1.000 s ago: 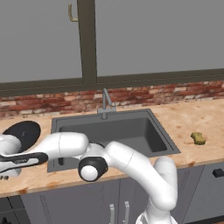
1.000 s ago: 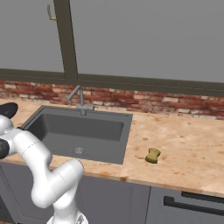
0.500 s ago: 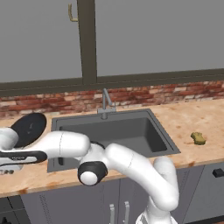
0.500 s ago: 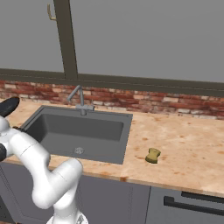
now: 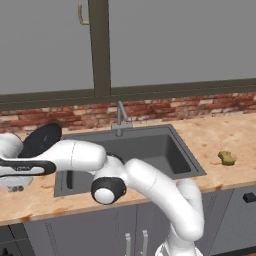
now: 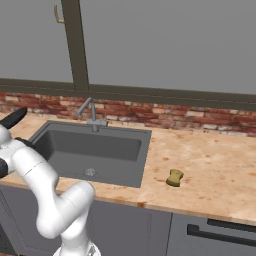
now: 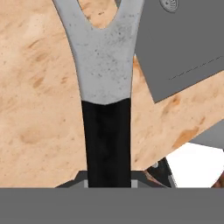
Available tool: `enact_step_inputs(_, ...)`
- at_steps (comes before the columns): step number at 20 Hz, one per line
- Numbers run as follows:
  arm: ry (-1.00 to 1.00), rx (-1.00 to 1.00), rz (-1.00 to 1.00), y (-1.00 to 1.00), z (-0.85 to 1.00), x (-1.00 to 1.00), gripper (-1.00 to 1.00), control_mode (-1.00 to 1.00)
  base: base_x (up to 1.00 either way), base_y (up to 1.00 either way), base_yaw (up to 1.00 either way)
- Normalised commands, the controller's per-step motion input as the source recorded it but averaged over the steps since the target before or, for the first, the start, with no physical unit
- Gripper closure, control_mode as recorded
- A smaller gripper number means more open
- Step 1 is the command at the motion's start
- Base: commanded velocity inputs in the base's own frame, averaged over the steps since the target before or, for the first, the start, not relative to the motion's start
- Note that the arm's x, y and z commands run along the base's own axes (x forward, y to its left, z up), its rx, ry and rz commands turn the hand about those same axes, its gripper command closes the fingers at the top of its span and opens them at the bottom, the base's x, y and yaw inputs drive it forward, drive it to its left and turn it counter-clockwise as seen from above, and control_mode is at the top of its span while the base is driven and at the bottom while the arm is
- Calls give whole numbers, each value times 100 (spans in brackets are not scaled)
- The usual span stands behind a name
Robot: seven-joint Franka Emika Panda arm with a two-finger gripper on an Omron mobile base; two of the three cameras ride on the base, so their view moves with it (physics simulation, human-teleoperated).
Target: Pick the pan and sponge and place them into the sink. Then turn on the water.
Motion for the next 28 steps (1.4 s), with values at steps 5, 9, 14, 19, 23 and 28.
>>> enact_step_inputs(5,2,4,-8,-45,0,-17,100,-100,0,0,0)
enact_step_inputs(9,2,6,-12,-32,0,-19,100,-100,0,0,0)
enact_step_inputs(14,2,7,-11,-33,1,-20,100,-100,0,0,0)
enact_step_inputs(19,3,8,-11,-34,3,-22,100,-100,0,0,0)
enact_step_inputs(23,1,4,-12,-35,0,-12,100,-100,0,0,0)
enact_step_inputs(28,0,2,-11,-39,0,-10,100,-100,0,0,0)
